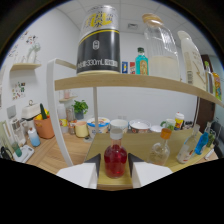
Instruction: Make me a cup of Vodka Sunrise.
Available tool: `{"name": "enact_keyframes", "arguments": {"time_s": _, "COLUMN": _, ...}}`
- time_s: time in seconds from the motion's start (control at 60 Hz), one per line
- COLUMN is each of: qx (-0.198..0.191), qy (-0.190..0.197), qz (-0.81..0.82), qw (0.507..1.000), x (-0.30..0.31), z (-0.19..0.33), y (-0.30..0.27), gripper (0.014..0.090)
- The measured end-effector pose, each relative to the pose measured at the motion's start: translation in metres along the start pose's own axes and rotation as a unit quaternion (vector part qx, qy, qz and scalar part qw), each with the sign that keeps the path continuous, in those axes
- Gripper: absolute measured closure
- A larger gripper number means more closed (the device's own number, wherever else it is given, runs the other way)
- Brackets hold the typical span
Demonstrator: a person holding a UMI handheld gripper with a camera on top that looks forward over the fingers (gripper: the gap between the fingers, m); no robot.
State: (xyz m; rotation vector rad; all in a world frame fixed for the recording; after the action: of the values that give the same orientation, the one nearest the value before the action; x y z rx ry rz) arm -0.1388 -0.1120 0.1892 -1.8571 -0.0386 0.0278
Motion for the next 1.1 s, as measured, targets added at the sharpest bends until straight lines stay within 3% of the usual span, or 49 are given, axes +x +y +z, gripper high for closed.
{"name": "enact_keyframes", "arguments": {"time_s": 0.1, "qx": -0.003, "qy": -0.001, "qz": 0.003, "qw": 1.000, "x": 0.002, "z": 0.006, "y": 0.001, "gripper": 0.0686}}
{"name": "enact_keyframes", "arguments": {"time_s": 0.35, "qx": -0.002, "qy": -0.010, "qz": 0.009, "qw": 1.000, "x": 0.004, "z": -0.003, "y": 0.002, "gripper": 0.0701}}
{"name": "enact_keyframes", "arguments": {"time_s": 0.55, "qx": 0.007, "qy": -0.028, "qz": 0.021, "qw": 0.999, "x": 0.016, "z": -0.052, "y": 0.006, "gripper": 0.0705}}
{"name": "enact_keyframes", "arguments": {"time_s": 0.783, "qx": -0.005, "qy": -0.017, "qz": 0.057, "qw": 0.998, "x": 0.055, "z": -0.092, "y": 0.043, "gripper": 0.0705}}
{"name": "enact_keyframes", "arguments": {"time_s": 0.95, "qx": -0.001, "qy": -0.038, "qz": 0.189, "qw": 0.981, "x": 0.072, "z": -0.099, "y": 0.051, "gripper": 0.0705}}
{"name": "enact_keyframes", "arguments": {"time_s": 1.1, "qx": 0.001, "qy": -0.078, "qz": 0.360, "qw": 0.930, "x": 0.073, "z": -0.098, "y": 0.038, "gripper": 0.0706}}
